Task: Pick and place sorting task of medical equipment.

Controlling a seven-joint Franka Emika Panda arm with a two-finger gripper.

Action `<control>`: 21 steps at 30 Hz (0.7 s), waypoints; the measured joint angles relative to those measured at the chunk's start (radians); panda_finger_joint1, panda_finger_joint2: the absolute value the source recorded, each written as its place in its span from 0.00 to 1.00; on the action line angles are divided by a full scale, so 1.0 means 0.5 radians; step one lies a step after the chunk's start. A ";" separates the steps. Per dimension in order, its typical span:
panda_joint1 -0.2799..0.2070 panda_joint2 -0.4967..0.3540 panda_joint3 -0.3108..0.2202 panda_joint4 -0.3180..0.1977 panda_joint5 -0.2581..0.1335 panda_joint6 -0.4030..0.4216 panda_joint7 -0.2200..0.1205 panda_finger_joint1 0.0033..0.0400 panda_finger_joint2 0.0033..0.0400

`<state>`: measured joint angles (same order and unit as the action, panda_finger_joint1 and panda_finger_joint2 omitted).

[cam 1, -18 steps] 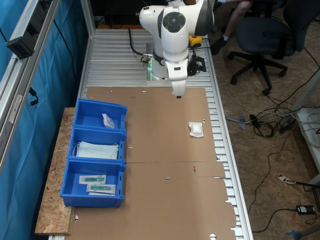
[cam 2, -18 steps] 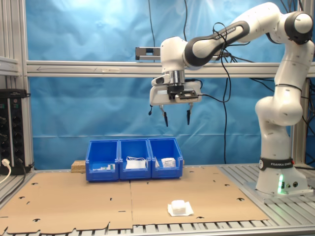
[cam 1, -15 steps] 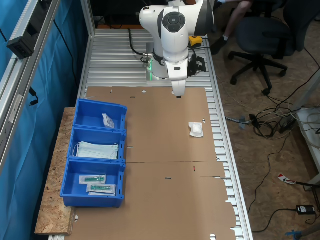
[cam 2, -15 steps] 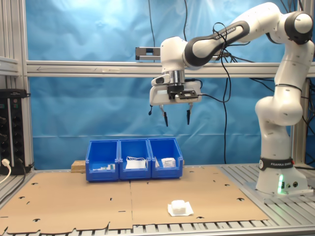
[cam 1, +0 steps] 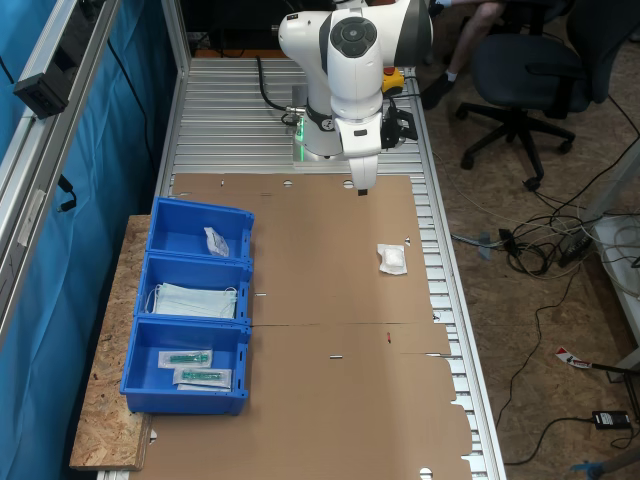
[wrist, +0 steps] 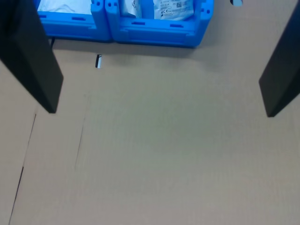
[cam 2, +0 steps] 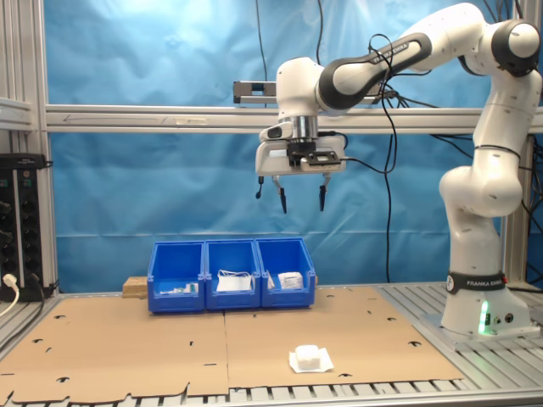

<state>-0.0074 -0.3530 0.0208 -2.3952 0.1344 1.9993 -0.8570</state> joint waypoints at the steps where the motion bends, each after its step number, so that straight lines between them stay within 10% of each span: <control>1: 0.001 -0.001 0.000 0.000 0.000 0.000 0.000 1.00 1.00; 21: 0.006 0.005 0.010 0.001 0.000 0.038 0.000 1.00 1.00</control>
<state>-0.0042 -0.3507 0.0260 -2.3948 0.1344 2.0184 -0.8570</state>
